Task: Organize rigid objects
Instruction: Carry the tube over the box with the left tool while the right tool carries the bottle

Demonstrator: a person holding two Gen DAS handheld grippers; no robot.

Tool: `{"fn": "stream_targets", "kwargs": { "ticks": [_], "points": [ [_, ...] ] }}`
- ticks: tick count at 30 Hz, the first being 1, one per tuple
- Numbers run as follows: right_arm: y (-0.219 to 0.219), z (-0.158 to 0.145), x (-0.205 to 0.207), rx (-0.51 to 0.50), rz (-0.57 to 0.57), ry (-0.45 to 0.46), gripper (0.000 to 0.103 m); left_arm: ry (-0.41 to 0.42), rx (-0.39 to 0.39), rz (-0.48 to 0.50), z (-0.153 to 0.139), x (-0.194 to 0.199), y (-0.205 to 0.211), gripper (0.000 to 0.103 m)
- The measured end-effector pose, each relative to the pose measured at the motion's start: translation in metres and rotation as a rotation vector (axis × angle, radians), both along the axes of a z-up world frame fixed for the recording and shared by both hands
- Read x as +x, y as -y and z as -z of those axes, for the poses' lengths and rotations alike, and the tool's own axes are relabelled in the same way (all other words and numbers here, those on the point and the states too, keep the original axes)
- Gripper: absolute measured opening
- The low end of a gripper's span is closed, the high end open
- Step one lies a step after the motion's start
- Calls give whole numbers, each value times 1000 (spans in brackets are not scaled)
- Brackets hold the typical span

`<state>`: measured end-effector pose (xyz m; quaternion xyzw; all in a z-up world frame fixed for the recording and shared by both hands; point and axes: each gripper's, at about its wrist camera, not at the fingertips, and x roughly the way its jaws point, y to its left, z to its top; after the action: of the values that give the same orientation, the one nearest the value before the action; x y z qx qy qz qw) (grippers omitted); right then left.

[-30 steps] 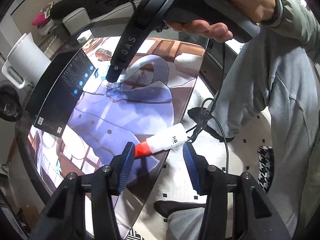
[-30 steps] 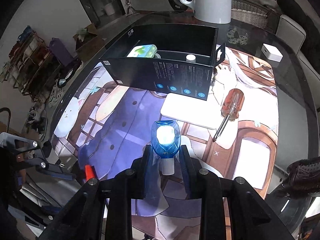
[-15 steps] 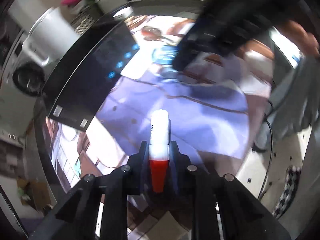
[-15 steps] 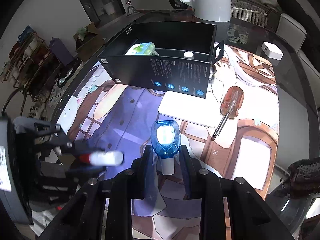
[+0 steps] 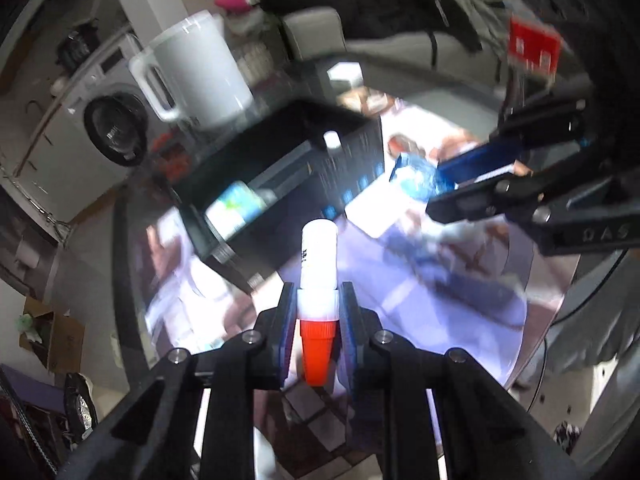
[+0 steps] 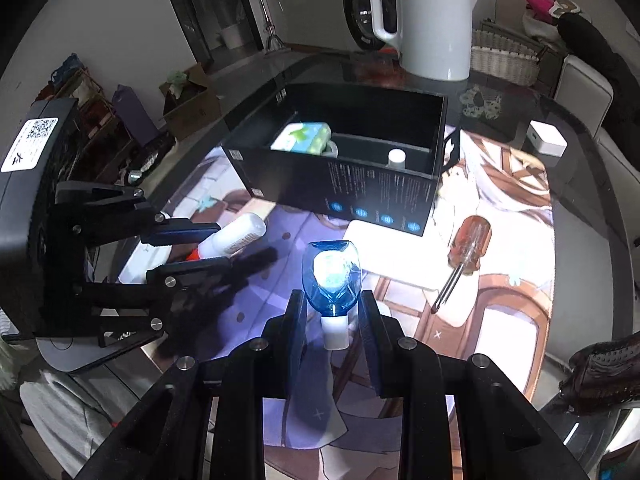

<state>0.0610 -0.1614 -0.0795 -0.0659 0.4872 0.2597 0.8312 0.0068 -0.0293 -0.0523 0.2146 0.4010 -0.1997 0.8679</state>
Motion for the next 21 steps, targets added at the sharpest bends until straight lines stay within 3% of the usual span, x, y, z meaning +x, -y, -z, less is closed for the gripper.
{"fn": "stream_targets", "kwargs": {
  "ticks": [6, 11, 14, 18, 21],
  "points": [
    [5, -54, -19, 99, 39, 278, 27, 273, -168, -86, -62, -12, -23, 18],
    [13, -101, -46, 173, 102, 558, 27, 448, -261, -159, -94, -13, -43, 18],
    [16, -117, -59, 191, 134, 668, 27, 543, -273, -189, -105, -20, -50, 18],
    [16, -129, -74, 172, 151, 787, 27, 571, -262, -192, -104, -22, -49, 19],
    [17, -132, -75, 181, 155, 789, 27, 568, -275, -201, -103, -16, -48, 19]
  ]
}}
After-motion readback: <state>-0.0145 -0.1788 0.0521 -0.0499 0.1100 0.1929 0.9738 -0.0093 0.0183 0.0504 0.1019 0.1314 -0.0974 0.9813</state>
